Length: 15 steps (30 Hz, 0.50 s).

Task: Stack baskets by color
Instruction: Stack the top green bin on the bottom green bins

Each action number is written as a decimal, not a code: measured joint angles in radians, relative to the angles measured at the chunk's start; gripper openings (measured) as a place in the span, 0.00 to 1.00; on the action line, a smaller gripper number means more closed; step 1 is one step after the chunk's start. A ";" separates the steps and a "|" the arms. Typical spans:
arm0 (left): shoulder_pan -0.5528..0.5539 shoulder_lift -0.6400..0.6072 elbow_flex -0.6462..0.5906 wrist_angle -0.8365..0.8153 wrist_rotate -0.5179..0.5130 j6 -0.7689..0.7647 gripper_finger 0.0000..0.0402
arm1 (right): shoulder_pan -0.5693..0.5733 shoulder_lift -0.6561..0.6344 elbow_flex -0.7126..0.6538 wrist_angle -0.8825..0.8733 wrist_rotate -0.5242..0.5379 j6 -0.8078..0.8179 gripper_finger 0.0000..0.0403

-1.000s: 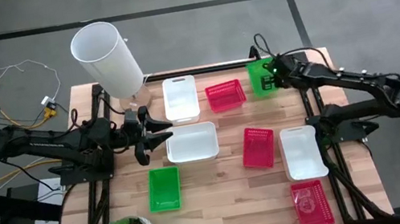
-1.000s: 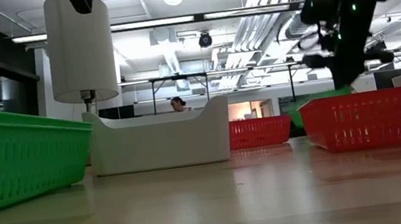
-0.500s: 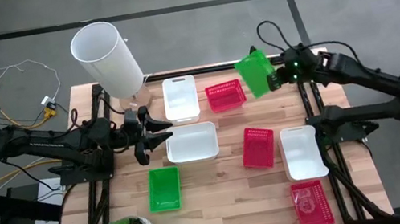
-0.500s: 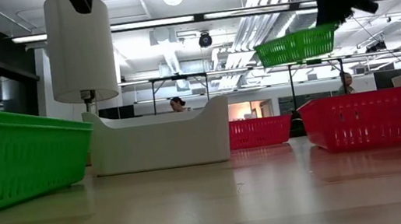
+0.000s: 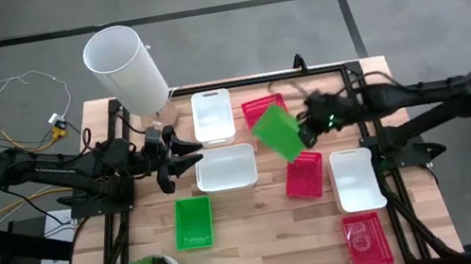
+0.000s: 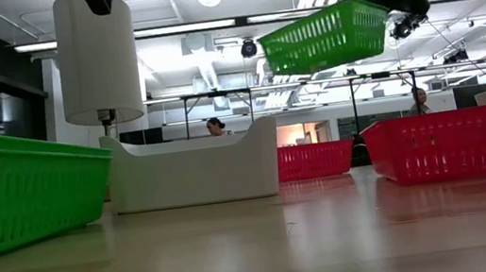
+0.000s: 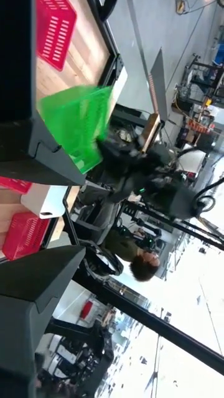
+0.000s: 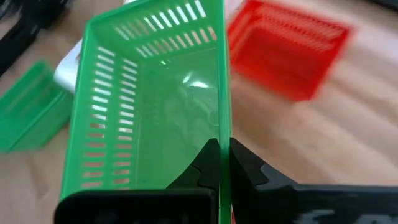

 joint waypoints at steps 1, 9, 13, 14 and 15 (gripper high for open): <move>0.000 0.000 0.000 0.001 -0.007 -0.004 0.38 | 0.020 0.021 0.000 0.021 -0.011 0.000 0.00; 0.000 0.047 0.073 -0.141 0.009 -0.067 0.38 | 0.120 0.200 0.135 0.067 -0.050 -0.082 0.00; 0.013 0.164 0.212 -0.418 -0.015 -0.184 0.38 | 0.132 0.275 0.215 0.041 -0.018 -0.121 0.00; 0.019 0.197 0.242 -0.470 -0.013 -0.217 0.38 | 0.132 0.293 0.230 0.031 -0.003 -0.126 0.00; 0.023 0.229 0.269 -0.504 -0.007 -0.256 0.38 | 0.132 0.310 0.242 0.026 0.010 -0.130 0.00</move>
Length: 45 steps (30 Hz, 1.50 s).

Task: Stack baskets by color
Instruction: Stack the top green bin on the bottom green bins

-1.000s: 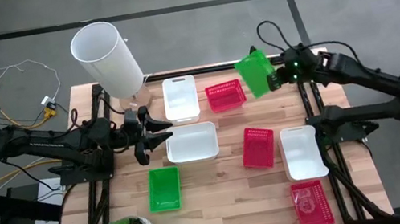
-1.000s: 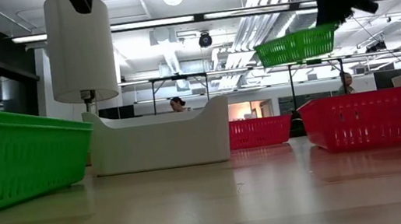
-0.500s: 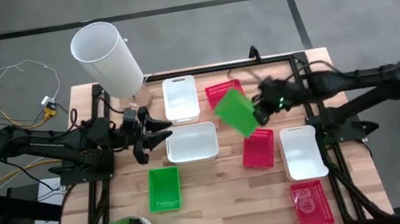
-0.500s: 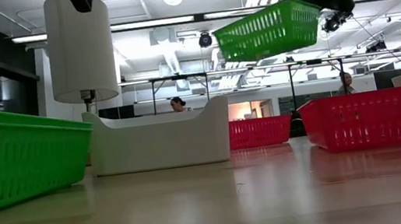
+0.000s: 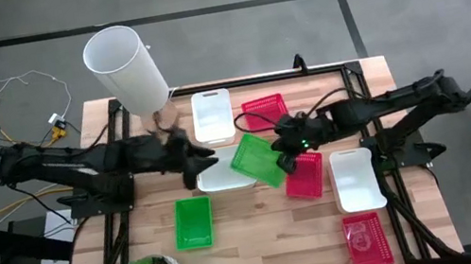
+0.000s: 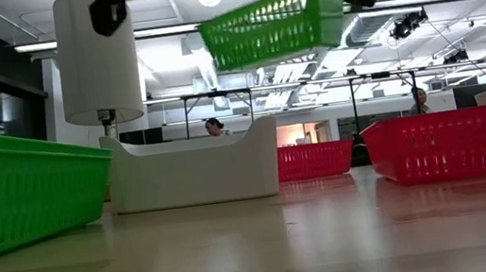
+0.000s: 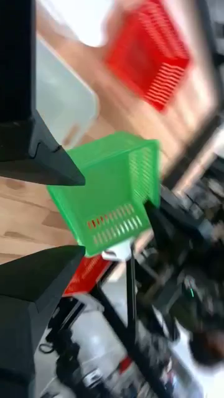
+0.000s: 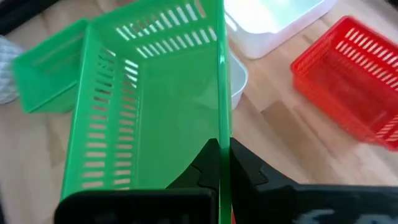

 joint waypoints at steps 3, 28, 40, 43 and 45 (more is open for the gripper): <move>0.011 0.087 0.049 -0.065 0.023 -0.115 0.38 | -0.001 0.040 0.023 -0.005 0.010 -0.002 0.00; 0.012 0.360 0.066 -0.084 -0.025 -0.388 0.36 | 0.000 0.103 0.029 0.022 -0.037 -0.020 0.00; 0.019 0.361 0.066 -0.099 -0.021 -0.354 0.02 | -0.001 0.103 0.028 0.046 -0.053 0.006 0.02; 0.020 0.361 0.066 -0.103 -0.021 -0.352 0.01 | -0.003 0.102 0.028 0.047 -0.068 0.006 0.10; 0.020 0.361 0.066 -0.105 -0.019 -0.352 0.00 | -0.003 0.100 0.028 0.045 -0.070 0.006 0.19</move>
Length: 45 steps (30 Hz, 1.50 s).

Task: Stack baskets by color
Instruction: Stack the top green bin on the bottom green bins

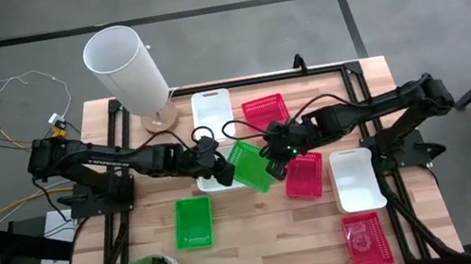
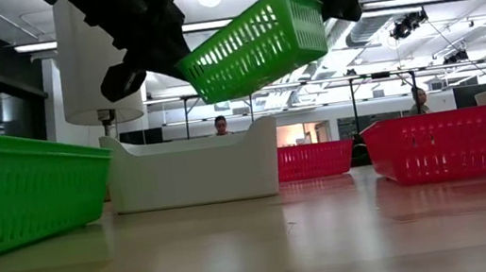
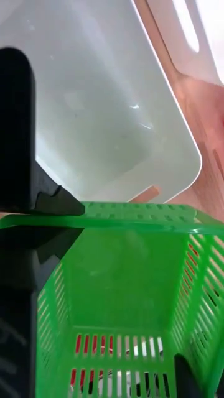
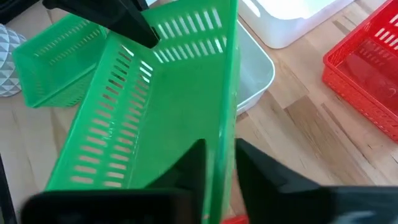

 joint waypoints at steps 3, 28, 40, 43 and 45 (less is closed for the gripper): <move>0.000 -0.001 0.000 -0.004 0.002 0.000 0.00 | 0.000 -0.002 0.011 -0.027 0.026 -0.010 0.35; 0.013 -0.372 0.291 -0.834 0.304 0.803 0.00 | -0.009 -0.395 0.031 -0.224 0.383 -0.004 0.64; -0.113 -0.229 0.189 -0.884 0.253 0.904 0.00 | -0.008 -0.359 0.005 -0.182 0.381 0.001 0.64; -0.115 -0.205 0.114 -0.786 0.320 0.889 0.00 | -0.008 -0.356 0.005 -0.182 0.380 0.001 0.64; -0.122 -0.197 0.074 -0.725 0.325 0.858 0.00 | -0.008 -0.357 0.005 -0.181 0.380 0.001 0.64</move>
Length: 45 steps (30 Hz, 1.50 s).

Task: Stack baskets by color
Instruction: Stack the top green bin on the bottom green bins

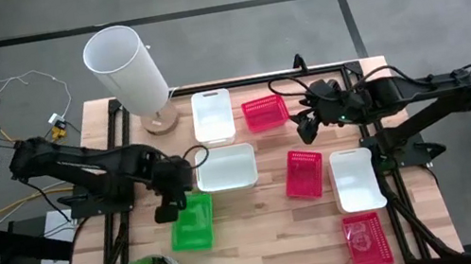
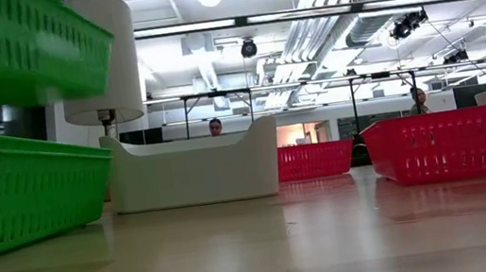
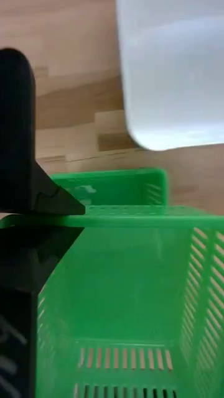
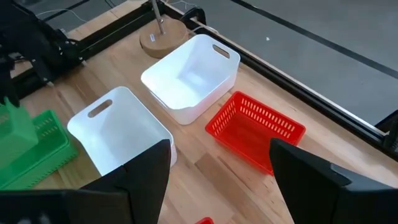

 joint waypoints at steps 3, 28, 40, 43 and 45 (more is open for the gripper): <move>-0.010 0.008 -0.040 0.046 -0.001 -0.028 0.00 | 0.000 0.000 0.000 0.000 0.000 0.000 0.64; -0.051 0.007 -0.131 0.143 -0.065 -0.058 0.00 | 0.000 0.000 0.000 0.003 0.004 -0.005 0.64; -0.050 0.007 -0.131 0.141 -0.065 -0.190 0.00 | 0.000 0.000 0.000 0.003 0.002 0.000 0.64; -0.051 0.007 -0.131 0.142 -0.037 -0.221 0.00 | 0.000 0.000 0.000 0.003 0.003 0.000 0.64; -0.056 0.007 -0.131 0.140 -0.016 -0.221 0.00 | 0.000 0.000 0.000 0.003 0.003 0.000 0.64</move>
